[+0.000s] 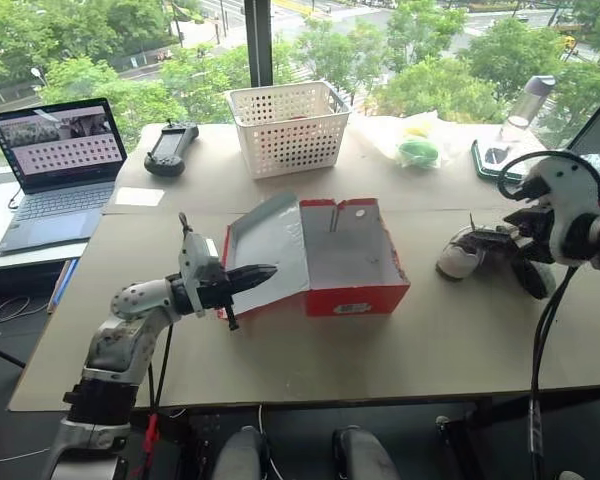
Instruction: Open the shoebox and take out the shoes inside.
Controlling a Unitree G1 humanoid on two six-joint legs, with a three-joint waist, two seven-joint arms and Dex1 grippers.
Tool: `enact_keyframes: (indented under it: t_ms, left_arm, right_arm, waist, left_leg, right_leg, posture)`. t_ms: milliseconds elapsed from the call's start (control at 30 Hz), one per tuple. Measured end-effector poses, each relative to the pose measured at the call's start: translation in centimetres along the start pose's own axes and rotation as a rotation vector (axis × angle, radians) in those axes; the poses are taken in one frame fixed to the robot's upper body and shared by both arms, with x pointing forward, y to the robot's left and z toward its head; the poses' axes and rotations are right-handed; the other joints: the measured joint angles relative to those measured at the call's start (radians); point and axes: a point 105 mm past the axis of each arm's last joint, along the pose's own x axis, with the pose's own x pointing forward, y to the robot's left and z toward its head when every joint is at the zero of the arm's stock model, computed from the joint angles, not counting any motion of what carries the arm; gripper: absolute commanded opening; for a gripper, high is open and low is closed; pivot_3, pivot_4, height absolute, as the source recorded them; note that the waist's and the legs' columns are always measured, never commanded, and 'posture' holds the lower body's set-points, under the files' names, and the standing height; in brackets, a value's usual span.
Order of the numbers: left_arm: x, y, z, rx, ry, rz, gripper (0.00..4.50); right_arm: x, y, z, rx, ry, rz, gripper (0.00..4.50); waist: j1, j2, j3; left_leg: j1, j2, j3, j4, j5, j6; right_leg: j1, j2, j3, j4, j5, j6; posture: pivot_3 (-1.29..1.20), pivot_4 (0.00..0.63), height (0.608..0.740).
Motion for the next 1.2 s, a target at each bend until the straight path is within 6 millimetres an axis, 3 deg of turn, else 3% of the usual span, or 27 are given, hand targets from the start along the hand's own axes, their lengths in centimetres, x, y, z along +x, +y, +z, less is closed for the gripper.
enact_keyframes:
  t_ms: [67, 167, 300, 467, 600, 767, 867, 1033, 1200]
  left_arm:
    - [-0.1, 0.2, 0.0, -0.001, 0.0, 0.02, 0.0]
    - [-0.3, 1.1, 0.1, -0.005, -0.004, 0.092, 0.0]
    - [-1.0, 2.7, 0.3, -0.017, -0.008, 0.24, 0.0]
    - [-2.4, 5.1, 0.2, -0.049, -0.015, 0.505, 0.0]
    - [-4.1, 7.0, 0.0, -0.046, -0.028, 0.724, 0.0]
    - [-7.7, 8.8, -1.1, -0.038, -0.023, 1.052, 0.0]
    - [-9.1, 9.1, -2.0, -0.049, -0.024, 1.179, 0.0]
    - [-10.4, 8.0, -5.5, -0.127, 0.036, 1.294, 0.0]
    - [-11.9, 8.3, -6.0, -0.105, 0.039, 1.391, 0.0]
  right_arm:
    - [0.5, 0.6, 1.7, 0.009, -0.118, 0.006, 4.31]
    - [1.5, 0.2, 2.6, 0.051, -0.247, -0.086, 4.31]
    - [2.5, 0.3, 0.4, 0.106, -0.284, -0.187, 4.31]
    - [3.1, 1.2, -4.0, 0.099, -0.246, -0.302, 4.31]
    - [3.3, 1.8, -5.5, 0.077, -0.234, -0.338, 4.31]
    - [3.3, 2.3, -7.6, 0.013, -0.213, -0.366, 4.31]
    - [3.5, 2.4, -8.1, 0.024, -0.236, -0.369, 4.31]
    - [3.6, 2.5, -10.1, 0.002, -0.213, -0.399, 4.31]
    - [3.8, 2.8, -11.2, 0.006, -0.221, -0.42, 4.31]
  waist:
    - [0.002, 0.0, 0.0]
    - [0.004, 0.0, 0.0]
    - [0.013, 0.0, 0.0]
    - [0.014, 0.0, 0.0]
    - [0.007, 0.0, 0.0]
    - [0.003, 0.0, 0.0]
    - [0.004, 0.0, 0.0]
    - [0.005, 0.0, 0.0]
    - [0.004, 0.0, 0.0]
  left_leg:
    - [0.0, 0.0, 0.0, 0.0, 0.0, 0.0]
    - [0.0, 0.0, 0.001, 0.0, 0.0, 0.0]
    - [-0.005, -0.001, 0.002, 0.0, 0.0, 0.0]
    - [-0.006, -0.002, 0.002, 0.0, 0.0, 0.001]
    - [-0.004, -0.001, 0.002, 0.0, 0.0, 0.0]
    - [-0.001, -0.001, 0.002, 0.0, 0.0, 0.0]
    - [-0.001, -0.001, 0.002, 0.0, 0.0, 0.0]
    - [0.001, 0.0, 0.002, 0.0, -0.001, -0.002]
    - [0.003, 0.0, 0.002, 0.0, -0.004, -0.007]
  right_leg:
    - [0.0, 0.0, 0.0, 0.001, 0.0, 0.0]
    - [0.0, 0.0, -0.001, 0.001, 0.0, 0.0]
    - [-0.003, -0.001, -0.002, 0.001, 0.006, -0.001]
    - [-0.004, -0.001, -0.002, 0.001, 0.006, 0.001]
    - [-0.004, 0.0, -0.002, 0.001, 0.005, 0.004]
    - [-0.001, 0.0, -0.002, 0.001, 0.002, -0.001]
    - [0.0, 0.0, -0.001, 0.001, 0.002, 0.0]
    - [0.003, -0.001, -0.003, 0.0, 0.002, -0.001]
    - [0.005, -0.001, -0.003, 0.0, 0.001, 0.0]
  posture:
    - [0.0, 0.15, 0.733]
    - [0.0, 0.15, 0.733]
    - [0.0, 0.15, 0.733]
    - [0.0, 0.15, 0.733]
    - [0.0, 0.15, 0.733]
    - [0.0, 0.15, 0.733]
    - [0.0, 0.15, 0.733]
    - [0.0, 0.15, 0.733]
    - [0.0, 0.15, 0.733]
